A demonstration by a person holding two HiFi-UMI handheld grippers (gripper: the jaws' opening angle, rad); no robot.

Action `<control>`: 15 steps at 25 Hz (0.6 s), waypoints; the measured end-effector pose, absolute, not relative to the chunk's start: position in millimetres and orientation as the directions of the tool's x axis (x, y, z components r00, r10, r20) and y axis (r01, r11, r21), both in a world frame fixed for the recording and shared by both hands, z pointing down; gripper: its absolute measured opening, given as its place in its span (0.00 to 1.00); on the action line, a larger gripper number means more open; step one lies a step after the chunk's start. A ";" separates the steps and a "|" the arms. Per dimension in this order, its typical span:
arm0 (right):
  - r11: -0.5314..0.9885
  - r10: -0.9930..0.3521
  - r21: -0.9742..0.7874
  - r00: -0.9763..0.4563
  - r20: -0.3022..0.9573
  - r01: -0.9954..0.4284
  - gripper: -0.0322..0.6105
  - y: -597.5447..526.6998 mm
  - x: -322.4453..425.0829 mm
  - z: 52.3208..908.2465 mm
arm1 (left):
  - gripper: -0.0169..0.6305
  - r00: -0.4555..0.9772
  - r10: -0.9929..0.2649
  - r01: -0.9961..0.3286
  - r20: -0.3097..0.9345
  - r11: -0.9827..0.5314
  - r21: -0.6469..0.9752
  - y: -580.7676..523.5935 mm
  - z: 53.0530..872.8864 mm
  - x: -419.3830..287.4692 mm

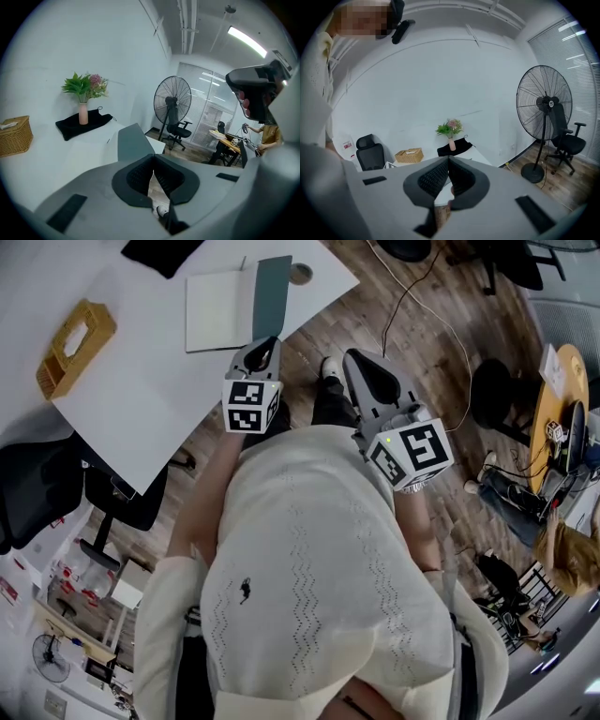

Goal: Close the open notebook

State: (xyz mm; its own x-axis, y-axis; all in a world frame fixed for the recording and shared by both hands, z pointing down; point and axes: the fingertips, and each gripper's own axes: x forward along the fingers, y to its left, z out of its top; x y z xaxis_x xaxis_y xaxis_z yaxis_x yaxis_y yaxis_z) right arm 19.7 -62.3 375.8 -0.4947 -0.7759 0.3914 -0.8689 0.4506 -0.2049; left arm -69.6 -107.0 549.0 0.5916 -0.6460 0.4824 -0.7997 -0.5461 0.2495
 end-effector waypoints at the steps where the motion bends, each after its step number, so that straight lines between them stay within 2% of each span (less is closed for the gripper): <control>1: 0.449 -0.777 -0.204 -0.493 0.390 -0.870 0.05 -61.9 17.6 375.2 | 0.05 0.591 -0.648 -0.800 0.480 -0.547 0.247 -106.9 547.9 -71.7; 15: 0.459 -0.779 -0.190 -0.497 0.384 -0.868 0.05 -58.6 -4.1 374.7 | 0.05 0.577 -0.674 -0.808 0.460 -0.555 0.201 -110.4 537.2 -93.6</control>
State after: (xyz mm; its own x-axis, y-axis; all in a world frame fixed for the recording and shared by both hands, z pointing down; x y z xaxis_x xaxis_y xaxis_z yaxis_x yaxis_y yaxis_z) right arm -4.1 -58.6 374.7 -0.4965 -0.7787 0.3836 -0.8676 0.4595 -0.1903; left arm -93.6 -110.4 537.2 0.5775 -0.6744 0.4601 -0.8076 -0.5546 0.2006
